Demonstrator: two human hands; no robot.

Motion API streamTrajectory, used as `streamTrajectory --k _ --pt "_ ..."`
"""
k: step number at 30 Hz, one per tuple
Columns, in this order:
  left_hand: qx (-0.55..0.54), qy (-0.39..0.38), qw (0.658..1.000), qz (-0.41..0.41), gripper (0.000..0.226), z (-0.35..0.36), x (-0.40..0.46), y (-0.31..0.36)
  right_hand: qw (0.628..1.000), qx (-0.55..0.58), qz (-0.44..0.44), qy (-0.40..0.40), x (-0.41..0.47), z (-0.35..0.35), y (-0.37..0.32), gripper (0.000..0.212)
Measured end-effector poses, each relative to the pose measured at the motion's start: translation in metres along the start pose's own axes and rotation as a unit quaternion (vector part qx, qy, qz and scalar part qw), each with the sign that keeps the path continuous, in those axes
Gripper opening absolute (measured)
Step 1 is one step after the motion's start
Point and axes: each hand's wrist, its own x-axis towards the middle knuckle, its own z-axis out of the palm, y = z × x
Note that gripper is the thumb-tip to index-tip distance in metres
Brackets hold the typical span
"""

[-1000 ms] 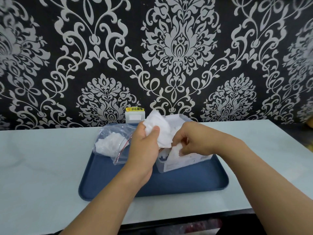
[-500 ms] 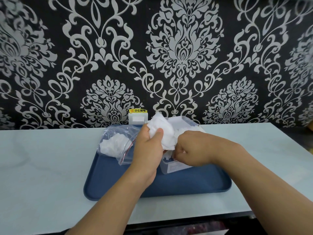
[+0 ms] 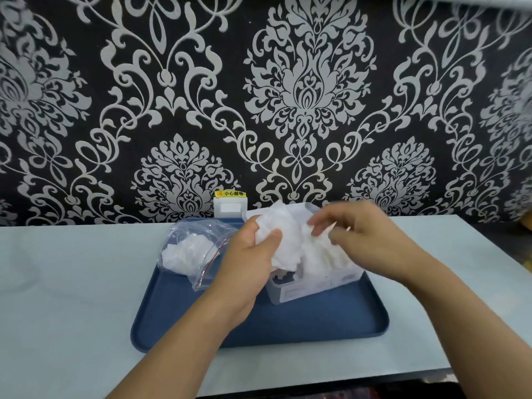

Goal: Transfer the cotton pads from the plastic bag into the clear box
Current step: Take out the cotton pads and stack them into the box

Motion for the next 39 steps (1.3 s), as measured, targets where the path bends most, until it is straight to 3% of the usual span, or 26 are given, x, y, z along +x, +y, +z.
streamTrajectory --k 1,4,9,15,18,21,22,24,26,27,32,39 --pt "-0.011 -0.035 0.999 -0.005 0.025 0.0 -0.002 0.004 0.995 0.089 0.006 0.039 -0.001 -0.001 -0.003 0.026" --pt "-0.017 -0.114 0.993 -0.013 0.024 0.003 -0.011 0.009 0.968 0.251 0.027 -0.003 -0.001 0.015 -0.011 0.031" --pt "-0.014 -0.104 0.994 -0.001 0.036 -0.003 -0.013 0.005 0.948 0.313 0.025 0.058 -0.002 0.025 -0.01 0.014" --pt "-0.073 -0.107 0.991 -0.03 0.023 -0.008 -0.012 0.015 0.92 0.375 0.044 0.102 -0.002 0.023 -0.004 0.015" --pt "-0.056 -0.072 0.995 -0.026 0.022 -0.01 -0.01 0.014 0.855 0.502 0.066 0.114 0.0 0.014 -0.002 0.025" --pt "0.016 -0.022 1.0 0.014 0.023 -0.01 -0.01 0.013 0.786 0.614 0.036 0.056 -0.002 0.002 -0.006 0.029" --pt "0.038 -0.012 0.999 0.03 0.025 -0.01 -0.01 0.013 0.789 0.613 0.029 0.026 -0.004 0.002 -0.008 0.031" --pt "0.043 -0.008 0.998 0.04 0.025 -0.009 -0.01 0.012 0.846 0.532 0.042 -0.016 -0.005 0.009 -0.012 0.035" --pt "0.032 -0.014 0.999 0.025 0.026 -0.008 -0.01 0.011 0.9 0.433 0.058 -0.011 -0.005 0.017 -0.014 0.037" --pt "0.019 -0.024 0.999 0.012 0.025 -0.008 -0.01 0.012 0.909 0.413 0.063 0.0 -0.004 0.02 -0.016 0.037" --pt "-0.106 -0.091 0.989 -0.055 0.021 -0.007 -0.013 0.019 0.902 0.427 0.051 0.031 0.0 0.025 -0.014 0.035" --pt "-0.184 -0.07 0.977 -0.081 0.022 -0.006 -0.012 0.021 0.862 0.501 0.075 0.015 0.002 0.026 -0.012 0.038"
